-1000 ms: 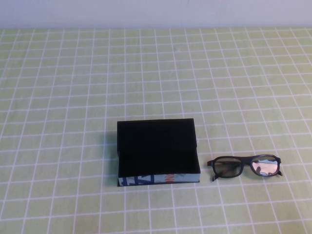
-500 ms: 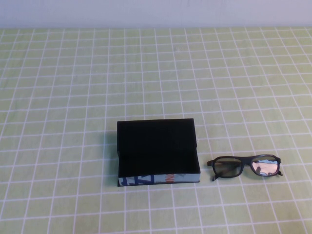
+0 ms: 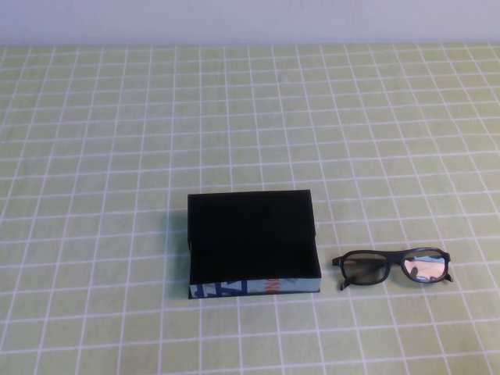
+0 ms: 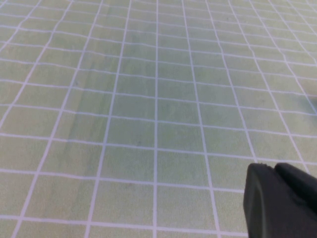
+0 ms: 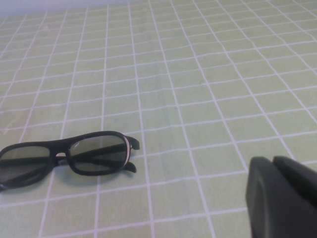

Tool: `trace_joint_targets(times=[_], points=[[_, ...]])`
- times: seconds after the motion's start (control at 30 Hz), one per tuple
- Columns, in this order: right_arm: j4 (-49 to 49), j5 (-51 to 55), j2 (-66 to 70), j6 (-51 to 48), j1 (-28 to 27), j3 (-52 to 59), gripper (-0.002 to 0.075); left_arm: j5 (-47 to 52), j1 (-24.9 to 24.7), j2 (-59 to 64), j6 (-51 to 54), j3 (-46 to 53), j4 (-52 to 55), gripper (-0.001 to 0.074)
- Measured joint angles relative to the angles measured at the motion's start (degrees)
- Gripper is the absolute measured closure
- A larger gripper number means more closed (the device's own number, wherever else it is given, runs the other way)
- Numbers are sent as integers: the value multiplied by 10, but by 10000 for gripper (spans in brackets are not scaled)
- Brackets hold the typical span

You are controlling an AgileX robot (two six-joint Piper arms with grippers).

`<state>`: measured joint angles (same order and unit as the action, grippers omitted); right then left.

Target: Return glasses to glasses case

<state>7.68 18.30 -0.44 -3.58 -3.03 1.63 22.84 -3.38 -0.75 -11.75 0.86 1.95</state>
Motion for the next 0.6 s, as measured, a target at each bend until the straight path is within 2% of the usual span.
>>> trace_joint_targets(times=[0.43, 0.6], points=[[1, 0, 0, 0, 0, 0, 743, -3, 0, 0, 2, 0, 3, 739], [47, -40, 0, 0, 0, 0, 743, -18, 0, 0, 28, 3, 27, 739]])
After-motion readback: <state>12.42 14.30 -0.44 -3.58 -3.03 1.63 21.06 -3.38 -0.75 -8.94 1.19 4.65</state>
